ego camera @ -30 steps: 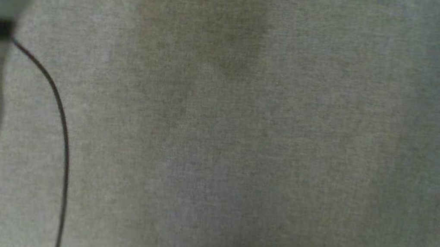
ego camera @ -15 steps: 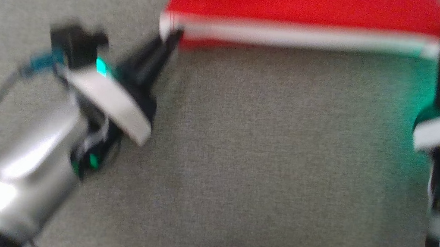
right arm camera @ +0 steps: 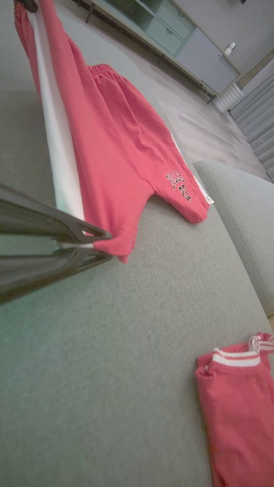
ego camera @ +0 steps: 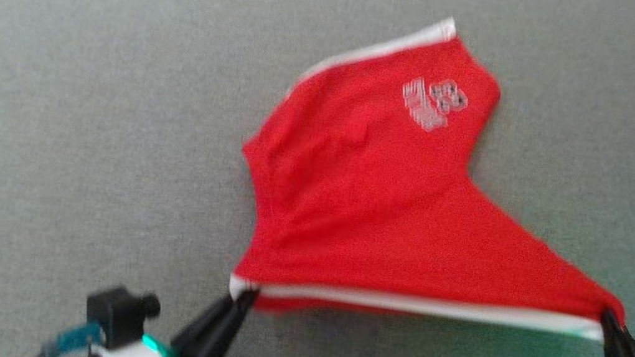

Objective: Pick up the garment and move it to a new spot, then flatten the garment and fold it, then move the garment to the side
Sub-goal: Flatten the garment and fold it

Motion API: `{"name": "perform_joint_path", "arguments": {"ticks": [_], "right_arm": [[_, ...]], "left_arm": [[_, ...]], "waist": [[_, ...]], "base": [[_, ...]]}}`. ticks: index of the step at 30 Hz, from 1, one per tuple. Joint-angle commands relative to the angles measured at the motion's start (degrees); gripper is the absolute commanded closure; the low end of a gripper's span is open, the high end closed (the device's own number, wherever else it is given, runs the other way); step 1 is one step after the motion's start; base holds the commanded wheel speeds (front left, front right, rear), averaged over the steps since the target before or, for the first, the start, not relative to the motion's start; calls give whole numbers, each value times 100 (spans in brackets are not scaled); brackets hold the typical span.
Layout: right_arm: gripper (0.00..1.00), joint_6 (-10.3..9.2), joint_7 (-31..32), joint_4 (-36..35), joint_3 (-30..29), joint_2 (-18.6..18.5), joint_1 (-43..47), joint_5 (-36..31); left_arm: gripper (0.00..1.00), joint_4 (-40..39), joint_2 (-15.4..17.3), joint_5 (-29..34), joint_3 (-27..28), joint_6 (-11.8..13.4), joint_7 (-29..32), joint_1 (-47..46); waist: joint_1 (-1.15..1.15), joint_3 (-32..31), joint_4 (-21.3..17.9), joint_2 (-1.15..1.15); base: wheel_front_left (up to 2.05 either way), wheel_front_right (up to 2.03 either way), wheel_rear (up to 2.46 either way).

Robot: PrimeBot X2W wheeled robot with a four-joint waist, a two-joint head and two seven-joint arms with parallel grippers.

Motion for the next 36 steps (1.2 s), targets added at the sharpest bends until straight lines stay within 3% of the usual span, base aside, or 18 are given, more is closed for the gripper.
{"name": "perform_joint_path", "arguments": {"ticks": [1,7,13,24,27,36], "right_arm": [[100,-4,36,-333,-40,-91,-42,-17],[100,-4,396,-837,-287,-84,-26,-43],[100,-4,878,-633,-148,-480,-1141,-179],[100,-4,1612,1344,565,-1229,-4151,-466],[100,-4,1648,1877,732,-1369,-4682,-586],[100,-4,1519,3105,1054,-1508,-5602,-817]], "left_arm": [[100,-251,169,-60,170,61,-70,-36],[100,-900,163,-228,90,274,94,297],[100,-917,-106,-416,295,267,395,-464],[100,417,-894,-620,492,251,896,-2179],[100,826,-1116,-562,462,281,908,-2506],[100,1604,-1639,-552,263,24,881,-3062]], "waist": [[1,-166,35,0],[1,-168,145,0],[1,244,441,0],[1,1160,1119,0],[1,1319,1297,0],[1,1513,1561,0]], "base": [[0,0,0],[0,0,0],[0,0,0],[0,0,0],[0,0,0],[0,0,0]]}}
